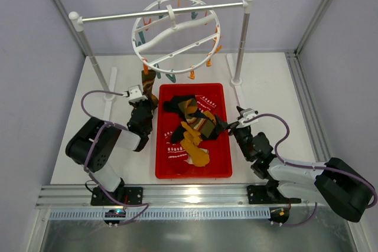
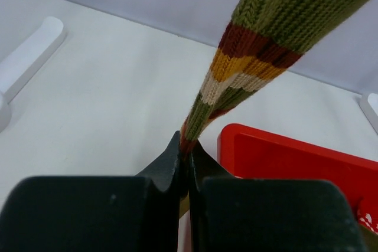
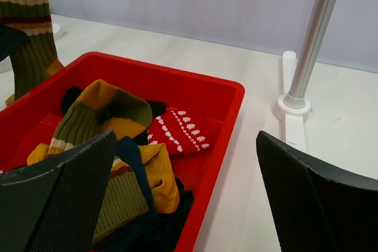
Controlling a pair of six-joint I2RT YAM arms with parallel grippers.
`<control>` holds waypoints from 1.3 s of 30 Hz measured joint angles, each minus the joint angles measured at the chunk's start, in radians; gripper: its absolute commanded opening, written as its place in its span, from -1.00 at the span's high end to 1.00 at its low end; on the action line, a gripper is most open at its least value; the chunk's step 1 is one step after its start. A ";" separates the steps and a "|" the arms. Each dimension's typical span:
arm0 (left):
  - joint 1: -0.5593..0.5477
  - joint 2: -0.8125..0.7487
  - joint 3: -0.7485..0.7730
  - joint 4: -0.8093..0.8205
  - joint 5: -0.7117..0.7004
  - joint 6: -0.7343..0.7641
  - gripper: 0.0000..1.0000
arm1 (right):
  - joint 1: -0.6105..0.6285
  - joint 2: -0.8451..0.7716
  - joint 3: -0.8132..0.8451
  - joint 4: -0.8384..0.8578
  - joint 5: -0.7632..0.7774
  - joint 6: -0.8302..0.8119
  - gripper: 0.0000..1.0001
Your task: Remove the socks clipped to the hanger
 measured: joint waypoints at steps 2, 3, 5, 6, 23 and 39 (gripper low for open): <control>0.000 -0.011 -0.018 -0.002 0.018 -0.005 1.00 | -0.002 0.024 0.000 0.006 -0.014 0.000 -0.99; 0.000 -0.025 -0.031 -0.003 0.028 -0.010 1.00 | -0.003 0.035 0.001 0.005 -0.023 0.000 -0.99; -0.002 -0.071 -0.061 -0.002 0.051 -0.024 1.00 | -0.005 0.067 0.005 0.013 -0.047 0.000 -0.99; -0.006 -0.101 -0.075 -0.005 0.062 -0.030 1.00 | -0.005 0.090 0.011 0.024 -0.063 -0.001 -0.99; -0.195 -0.529 -0.097 -0.176 0.288 -0.164 1.00 | 0.092 0.255 0.126 0.110 -0.334 -0.087 -0.99; -0.375 -0.316 0.005 -0.177 0.350 -0.189 1.00 | 0.200 0.374 0.148 0.116 -0.375 -0.205 -0.99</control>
